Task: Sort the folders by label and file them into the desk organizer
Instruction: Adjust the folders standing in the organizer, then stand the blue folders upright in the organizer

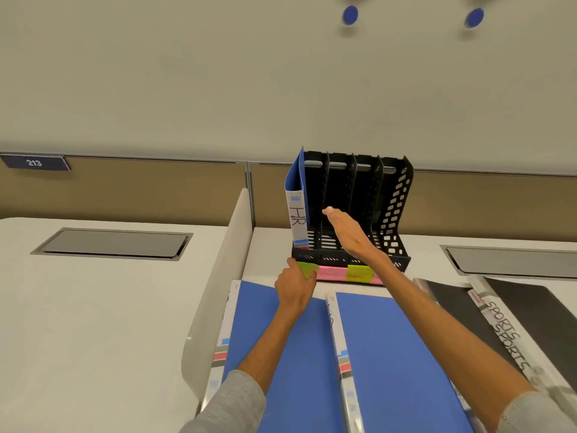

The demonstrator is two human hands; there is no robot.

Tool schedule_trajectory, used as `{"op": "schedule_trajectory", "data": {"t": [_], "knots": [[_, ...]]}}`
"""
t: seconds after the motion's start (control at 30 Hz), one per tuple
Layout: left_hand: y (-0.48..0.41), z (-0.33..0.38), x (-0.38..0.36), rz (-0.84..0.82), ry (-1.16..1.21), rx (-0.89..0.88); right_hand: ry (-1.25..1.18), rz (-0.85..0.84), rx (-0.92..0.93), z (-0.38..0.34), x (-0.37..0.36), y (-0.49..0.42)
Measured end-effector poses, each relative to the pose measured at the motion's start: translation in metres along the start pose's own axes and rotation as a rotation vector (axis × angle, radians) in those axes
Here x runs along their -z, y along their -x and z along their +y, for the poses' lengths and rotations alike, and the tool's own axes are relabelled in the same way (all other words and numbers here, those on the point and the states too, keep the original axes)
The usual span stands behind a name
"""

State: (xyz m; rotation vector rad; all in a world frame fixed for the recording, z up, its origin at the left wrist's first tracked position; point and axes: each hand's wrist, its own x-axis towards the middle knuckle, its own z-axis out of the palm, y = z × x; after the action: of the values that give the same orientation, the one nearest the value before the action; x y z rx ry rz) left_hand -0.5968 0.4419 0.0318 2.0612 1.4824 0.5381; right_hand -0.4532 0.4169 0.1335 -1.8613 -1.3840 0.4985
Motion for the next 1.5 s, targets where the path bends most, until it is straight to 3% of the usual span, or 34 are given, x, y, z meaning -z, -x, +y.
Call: {"op": "schedule_trajectory", "data": {"t": [0.4,0.67,1.0,1.3,1.5], "knots": [[0.073,-0.014,-0.02,-0.053,0.039,-0.027,-0.055,-0.009,-0.172,0.08,-0.021,0.109],[0.118,-0.013,-0.046,-0.075,-0.064,-0.005,0.0,-0.007,-0.34,0.138,-0.03,0.17],[0.145,0.005,-0.085,-0.267,-0.124,0.125,0.112,-0.001,-0.316,0.168,-0.019,0.219],[0.158,0.022,-0.098,-0.164,0.171,0.258,0.033,0.006,-0.311,0.187,-0.015,0.239],[0.154,0.022,-0.079,-0.055,0.714,0.511,-0.049,0.006,-0.328,0.19,-0.011,0.242]]}}
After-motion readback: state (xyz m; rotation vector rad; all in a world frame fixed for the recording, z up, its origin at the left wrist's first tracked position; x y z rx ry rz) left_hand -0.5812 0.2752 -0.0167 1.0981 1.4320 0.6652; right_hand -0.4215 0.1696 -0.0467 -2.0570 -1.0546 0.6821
